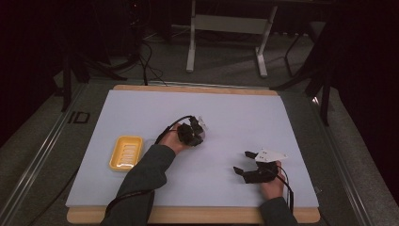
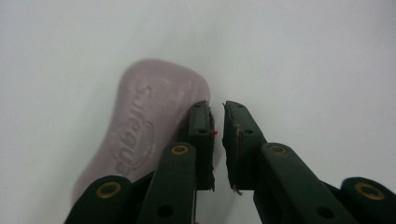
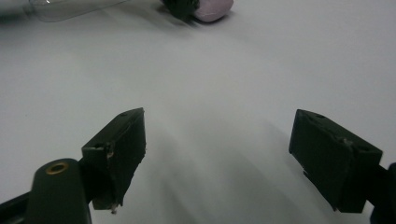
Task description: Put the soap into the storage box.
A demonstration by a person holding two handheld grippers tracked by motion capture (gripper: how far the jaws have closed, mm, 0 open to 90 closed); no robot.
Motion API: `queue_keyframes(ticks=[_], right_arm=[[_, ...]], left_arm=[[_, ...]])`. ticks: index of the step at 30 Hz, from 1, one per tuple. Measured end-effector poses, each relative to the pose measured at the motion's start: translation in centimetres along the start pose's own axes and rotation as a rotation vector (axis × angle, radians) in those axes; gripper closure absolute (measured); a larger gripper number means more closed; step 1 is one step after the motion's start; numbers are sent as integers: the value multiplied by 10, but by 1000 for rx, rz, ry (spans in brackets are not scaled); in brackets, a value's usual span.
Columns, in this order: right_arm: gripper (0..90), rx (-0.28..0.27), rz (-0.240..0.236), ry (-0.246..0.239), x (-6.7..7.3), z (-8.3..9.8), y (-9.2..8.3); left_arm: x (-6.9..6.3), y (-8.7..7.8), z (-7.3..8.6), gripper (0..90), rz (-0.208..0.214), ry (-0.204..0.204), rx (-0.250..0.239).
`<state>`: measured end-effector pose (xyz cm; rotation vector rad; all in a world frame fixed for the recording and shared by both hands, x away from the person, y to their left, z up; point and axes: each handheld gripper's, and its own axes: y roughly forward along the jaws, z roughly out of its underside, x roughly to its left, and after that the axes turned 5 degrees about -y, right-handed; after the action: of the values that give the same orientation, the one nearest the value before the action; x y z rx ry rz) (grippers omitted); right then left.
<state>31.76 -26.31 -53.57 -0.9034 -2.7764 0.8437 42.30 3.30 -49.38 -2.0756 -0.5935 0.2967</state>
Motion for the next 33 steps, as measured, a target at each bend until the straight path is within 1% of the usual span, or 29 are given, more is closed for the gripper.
queue_keyframes(ticks=[2, 3, 4, 5, 9, 10, 11, 13, 15, 16, 17, 18, 20, 22, 25, 27, 28, 30, 32, 33], right_arm=[[203, 0, 0, 0, 0, 0, 0], [203, 0, 0, 0, 0, 0, 0], [207, 0, 1, 1, 0, 0, 0], [207, 1, 1, 0, 0, 0, 0], [208, 2, 1, -2, 0, 0, 0], [208, 2, 1, -2, 0, 0, 0], [207, 2, 0, -1, 0, 0, 0], [208, 1, 0, -1, 0, 0, 0], [207, 0, -1, -1, 0, 0, 0], [207, 0, -1, -1, 0, 0, 0], [207, 0, -1, 1, 0, 0, 0], [207, 0, -1, 0, 0, 0, 0], [208, 1, -1, -1, 0, 0, 0], [207, 1, -1, -2, 0, 0, 0], [207, 1, -3, -2, 0, 0, 0], [206, 1, -3, -1, 0, 0, 1], [206, 2, -3, -2, 0, 0, 1], [207, 3, -3, -2, 0, 0, 1], [207, 4, -4, -3, 0, 0, 1], [207, 4, -4, -3, 0, 0, 1]], left_arm=[[2, -8, -3, 783, -3, 12, -10], [2, -8, -3, 772, -3, 12, -10], [6, -15, -5, 752, 2, 21, -17], [9, -18, -6, 733, 4, 22, -22], [17, -25, -9, 626, 14, 10, -36], [17, -25, -9, 594, 14, 10, -36], [23, -27, -9, 568, 34, 0, -41], [25, -26, -9, 532, 40, -12, -48], [26, -25, -8, 493, 47, -12, -47], [28, -22, -8, 493, 50, -14, -36], [29, -21, -7, 430, 45, -19, -29], [30, -19, -7, 424, 46, -21, -22], [35, -16, -5, 381, 47, -41, -15], [39, -13, -4, 349, 52, -52, -11], [42, -6, -2, 304, 46, -49, 9], [43, -3, -1, 290, 54, -38, 21], [43, -1, -1, 279, 47, -34, 30], [44, 0, 0, 268, 52, -40, 29], [47, 1, 1, 266, 64, -58, 17], [48, 2, 1, 266, 70, -61, 13]])
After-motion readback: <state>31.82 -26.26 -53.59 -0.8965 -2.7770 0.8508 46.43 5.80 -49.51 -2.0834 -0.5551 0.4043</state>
